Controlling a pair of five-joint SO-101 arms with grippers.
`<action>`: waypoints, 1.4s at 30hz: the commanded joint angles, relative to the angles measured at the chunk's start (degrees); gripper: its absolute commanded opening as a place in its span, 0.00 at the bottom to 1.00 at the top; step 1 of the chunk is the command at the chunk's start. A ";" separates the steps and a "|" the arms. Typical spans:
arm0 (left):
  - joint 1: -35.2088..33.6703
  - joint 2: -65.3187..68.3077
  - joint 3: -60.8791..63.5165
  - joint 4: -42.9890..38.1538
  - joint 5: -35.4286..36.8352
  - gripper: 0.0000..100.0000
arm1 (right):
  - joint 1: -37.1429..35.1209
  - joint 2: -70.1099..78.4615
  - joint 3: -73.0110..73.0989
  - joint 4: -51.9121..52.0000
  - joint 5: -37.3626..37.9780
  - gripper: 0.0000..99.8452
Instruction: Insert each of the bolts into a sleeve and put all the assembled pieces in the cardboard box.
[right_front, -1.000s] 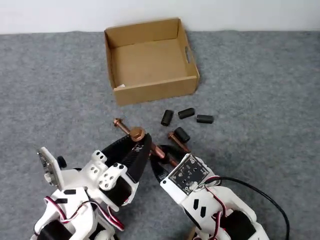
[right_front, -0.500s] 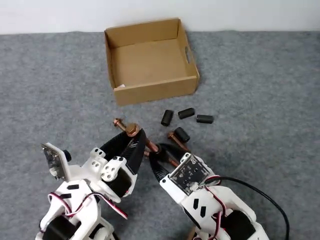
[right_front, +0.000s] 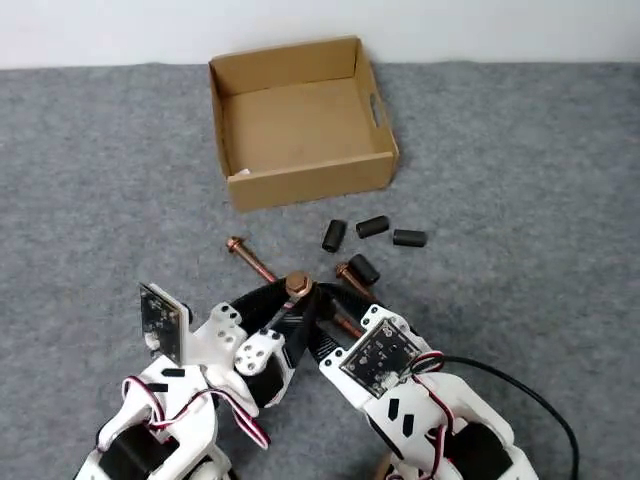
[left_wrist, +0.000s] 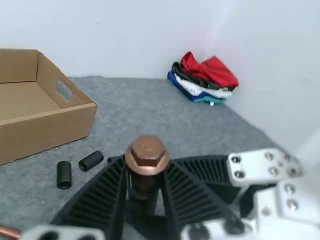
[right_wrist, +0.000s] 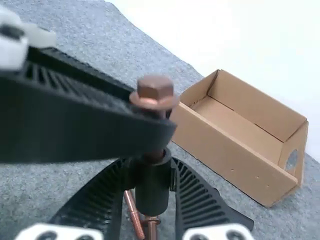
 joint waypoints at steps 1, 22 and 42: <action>1.76 -0.09 -0.57 3.87 -3.78 0.14 | 0.13 0.40 -1.58 -1.45 0.62 0.01; -10.55 -0.44 -8.75 10.02 -8.09 0.15 | 1.98 0.48 -1.41 -1.10 0.35 0.01; -42.55 -0.53 19.47 3.08 -18.81 0.00 | 22.73 23.16 -19.96 10.42 -20.57 0.01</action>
